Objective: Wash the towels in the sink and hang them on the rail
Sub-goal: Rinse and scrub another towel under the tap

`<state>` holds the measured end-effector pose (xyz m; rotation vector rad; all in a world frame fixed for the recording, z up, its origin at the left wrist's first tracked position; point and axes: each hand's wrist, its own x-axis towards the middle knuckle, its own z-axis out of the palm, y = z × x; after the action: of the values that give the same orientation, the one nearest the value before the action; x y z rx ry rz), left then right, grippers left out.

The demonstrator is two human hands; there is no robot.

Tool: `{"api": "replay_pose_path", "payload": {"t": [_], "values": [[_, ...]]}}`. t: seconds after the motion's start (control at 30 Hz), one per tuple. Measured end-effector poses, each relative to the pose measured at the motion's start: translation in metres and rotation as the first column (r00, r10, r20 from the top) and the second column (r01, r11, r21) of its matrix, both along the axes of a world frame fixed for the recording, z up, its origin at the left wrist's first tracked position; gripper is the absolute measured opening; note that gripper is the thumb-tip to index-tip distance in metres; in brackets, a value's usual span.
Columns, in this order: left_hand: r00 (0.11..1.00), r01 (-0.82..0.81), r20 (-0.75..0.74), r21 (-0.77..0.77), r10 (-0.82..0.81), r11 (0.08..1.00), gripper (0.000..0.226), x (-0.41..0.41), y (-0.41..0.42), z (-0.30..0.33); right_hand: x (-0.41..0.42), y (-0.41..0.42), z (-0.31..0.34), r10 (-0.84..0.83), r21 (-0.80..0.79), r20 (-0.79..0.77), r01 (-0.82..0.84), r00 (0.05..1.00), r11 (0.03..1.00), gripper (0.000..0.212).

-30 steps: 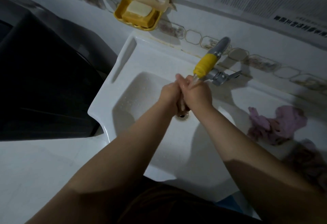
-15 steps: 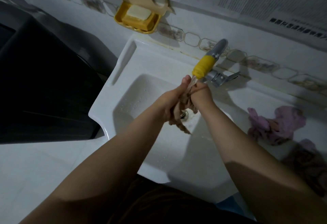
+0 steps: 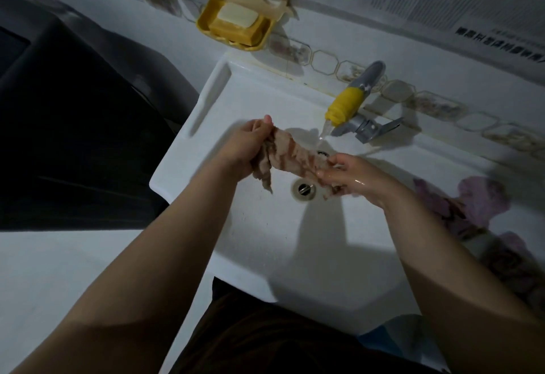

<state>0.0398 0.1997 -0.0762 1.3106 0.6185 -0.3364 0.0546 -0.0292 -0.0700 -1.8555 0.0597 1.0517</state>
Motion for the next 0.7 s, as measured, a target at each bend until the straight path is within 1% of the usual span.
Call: {"api": "replay_pose_path", "payload": {"t": [0.03, 0.07, 0.1, 0.13, 0.17, 0.2, 0.23, 0.27, 0.3, 0.33, 0.37, 0.4, 0.43, 0.5, 0.53, 0.57, 0.63, 0.67, 0.7], "values": [[0.999, -0.005, -0.035, 0.05, 0.007, 0.999, 0.038, 0.0, -0.003, 0.001, -0.001, 0.0, -0.001, -0.033, 0.01, 0.031, 0.032, 0.999, 0.999, 0.01], [0.996, 0.01, -0.088, 0.117, 0.001, 0.993, 0.043, -0.001, -0.006, -0.001, -0.001, 0.002, -0.002, -0.113, 0.058, 0.041, 0.11, 0.993, 0.992, 0.007], [0.989, 0.043, -0.145, 0.19, -0.016, 0.981, 0.048, -0.002, -0.01, -0.002, 0.0, 0.005, -0.004, -0.233, 0.133, 0.008, 0.229, 0.973, 0.964, 0.007], [0.981, 0.066, -0.195, 0.229, -0.02, 0.971, 0.051, -0.004, -0.014, -0.006, 0.001, 0.009, -0.003, -0.367, 0.224, -0.052, 0.369, 0.929, 0.902, 0.008], [0.972, 0.07, -0.233, 0.226, -0.016, 0.972, 0.055, -0.006, -0.019, -0.009, 0.003, 0.015, -0.002, -0.471, 0.303, -0.101, 0.478, 0.877, 0.825, 0.008], [0.965, 0.072, -0.261, 0.188, -0.02, 0.98, 0.061, -0.008, -0.025, -0.011, 0.004, 0.021, -0.001, -0.539, 0.349, -0.095, 0.535, 0.837, 0.769, 0.008], [0.964, 0.062, -0.266, 0.111, -0.03, 0.992, 0.064, -0.008, -0.031, -0.014, 0.004, 0.03, 0.001, -0.569, 0.352, -0.026, 0.54, 0.822, 0.765, 0.007], [0.963, 0.035, -0.269, 0.014, -0.03, 0.999, 0.063, -0.008, -0.04, -0.013, 0.001, 0.041, 0.002, -0.554, 0.311, 0.094, 0.504, 0.827, 0.806, 0.01], [0.961, 0.007, -0.275, -0.057, -0.022, 0.998, 0.058, -0.008, -0.047, -0.008, -0.006, 0.052, 0.003, -0.491, 0.237, 0.228, 0.441, 0.841, 0.865, 0.016], [0.961, -0.022, -0.275, -0.084, -0.002, 0.996, 0.051, -0.007, -0.055, -0.003, -0.014, 0.063, 0.002, -0.385, 0.128, 0.354, 0.363, 0.852, 0.923, 0.026], [0.969, -0.049, -0.246, -0.078, 0.029, 0.996, 0.046, -0.006, -0.064, 0.002, -0.02, 0.071, 0.0, -0.265, 0.001, 0.463, 0.298, 0.846, 0.954, 0.035], [0.977, -0.08, -0.205, -0.101, 0.058, 0.992, 0.043, -0.005, -0.072, 0.003, -0.02, 0.077, 0.001, -0.198, -0.1, 0.526, 0.291, 0.827, 0.951, 0.041], [0.983, -0.077, -0.174, -0.111, 0.057, 0.991, 0.041, -0.005, -0.081, 0.004, -0.013, 0.079, 0.002, -0.207, -0.146, 0.544, 0.335, 0.813, 0.931, 0.043], [0.974, -0.11, -0.208, -0.113, 0.085, 0.987, 0.04, -0.003, -0.091, 0.001, 0.008, 0.077, 0.008, -0.283, -0.183, 0.514, 0.426, 0.81, 0.886, 0.043], [0.965, -0.144, -0.235, -0.109, 0.115, 0.984, 0.039, -0.001, -0.092, 0.004, 0.015, 0.076, 0.01, -0.296, -0.197, 0.496, 0.438, 0.816, 0.877, 0.042], [0.962, -0.164, -0.234, -0.079, 0.142, 0.983, 0.037, 0.001, -0.091, -0.001, 0.015, 0.078, 0.011, -0.309, -0.172, 0.496, 0.441, 0.812, 0.881, 0.042], [0.965, -0.185, -0.217, -0.158, 0.149, 0.97, 0.033, 0.011, -0.081, -0.009, 0.005, 0.086, 0.011, -0.275, -0.146, 0.505, 0.395, 0.818, 0.907, 0.039], [0.968, -0.162, -0.21, -0.102, 0.138, 0.982, 0.042, 0.012, -0.076, -0.012, -0.002, 0.091, 0.01, -0.239, -0.148, 0.518, 0.361, 0.821, 0.921, 0.039], [0.964, -0.165, -0.234, -0.149, 0.127, 0.975, 0.052, 0.009, -0.077, -0.003, -0.002, 0.091, 0.008, -0.216, -0.166, 0.527, 0.349, 0.822, 0.922, 0.041]]}}
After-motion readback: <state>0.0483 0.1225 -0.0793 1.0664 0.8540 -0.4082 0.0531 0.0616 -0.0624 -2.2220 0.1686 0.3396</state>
